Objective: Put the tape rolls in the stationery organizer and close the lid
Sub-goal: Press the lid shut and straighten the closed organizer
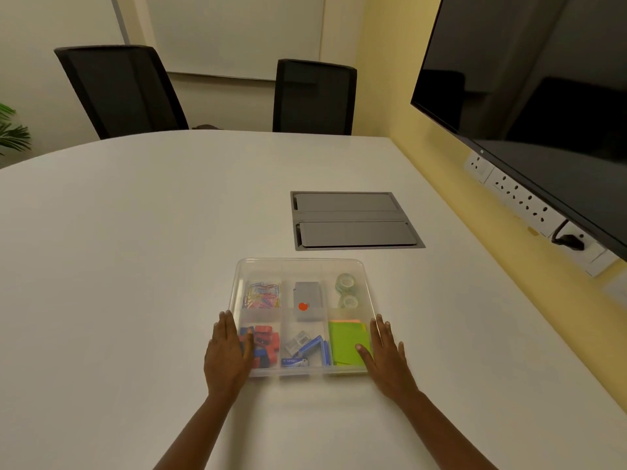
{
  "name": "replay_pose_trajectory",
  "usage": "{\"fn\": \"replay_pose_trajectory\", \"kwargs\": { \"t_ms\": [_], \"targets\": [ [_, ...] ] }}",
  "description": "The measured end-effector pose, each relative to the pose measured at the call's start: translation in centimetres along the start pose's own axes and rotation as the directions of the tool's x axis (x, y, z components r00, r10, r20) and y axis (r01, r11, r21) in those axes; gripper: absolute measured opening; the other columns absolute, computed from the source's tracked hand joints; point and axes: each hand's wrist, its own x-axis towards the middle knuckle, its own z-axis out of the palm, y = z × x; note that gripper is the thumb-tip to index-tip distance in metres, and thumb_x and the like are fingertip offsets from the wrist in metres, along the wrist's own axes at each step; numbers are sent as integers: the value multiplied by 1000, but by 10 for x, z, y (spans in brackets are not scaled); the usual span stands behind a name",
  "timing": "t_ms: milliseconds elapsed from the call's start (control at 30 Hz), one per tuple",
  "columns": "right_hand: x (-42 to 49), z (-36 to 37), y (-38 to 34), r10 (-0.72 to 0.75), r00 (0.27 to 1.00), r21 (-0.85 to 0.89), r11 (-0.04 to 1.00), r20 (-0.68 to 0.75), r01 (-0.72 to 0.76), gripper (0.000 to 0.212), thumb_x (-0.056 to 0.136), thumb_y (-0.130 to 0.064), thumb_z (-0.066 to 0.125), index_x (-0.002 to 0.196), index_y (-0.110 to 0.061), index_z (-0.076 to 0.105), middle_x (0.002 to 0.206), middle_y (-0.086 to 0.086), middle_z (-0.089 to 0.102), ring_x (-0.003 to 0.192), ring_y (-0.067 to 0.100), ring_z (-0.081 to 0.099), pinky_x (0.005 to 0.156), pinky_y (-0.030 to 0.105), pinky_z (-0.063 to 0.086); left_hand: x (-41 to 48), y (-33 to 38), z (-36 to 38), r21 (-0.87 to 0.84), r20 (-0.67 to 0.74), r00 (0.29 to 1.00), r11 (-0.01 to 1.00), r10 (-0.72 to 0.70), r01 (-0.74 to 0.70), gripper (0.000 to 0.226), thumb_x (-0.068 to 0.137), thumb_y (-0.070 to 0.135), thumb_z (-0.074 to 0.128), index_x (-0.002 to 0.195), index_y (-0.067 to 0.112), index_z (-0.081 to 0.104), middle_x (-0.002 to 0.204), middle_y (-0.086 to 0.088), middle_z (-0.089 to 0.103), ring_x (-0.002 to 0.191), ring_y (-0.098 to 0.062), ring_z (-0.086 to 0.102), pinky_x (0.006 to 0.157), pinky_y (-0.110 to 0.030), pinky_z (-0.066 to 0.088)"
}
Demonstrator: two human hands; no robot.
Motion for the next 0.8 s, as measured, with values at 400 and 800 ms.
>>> {"fn": "replay_pose_trajectory", "kwargs": {
  "t_ms": [400,800],
  "targets": [
    [97,-41,-12,-11,997,-85,996,81,18,65,99,-43,29,148,-9,4,161,7,-4,148,21,-2,119,53,11,66,18,-1,220,64,995,971,82,-94,51,96,28,32,140,4,21,153,-16,21,135,-33,34,108,-44,36],
    [149,-33,-12,-62,996,-153,987,-58,52,61,100,-40,27,148,-10,5,160,8,4,148,20,10,119,41,20,95,11,16,155,35,992,980,120,-124,55,95,30,36,142,9,17,154,-13,18,140,-29,26,113,-42,29]
  ]
}}
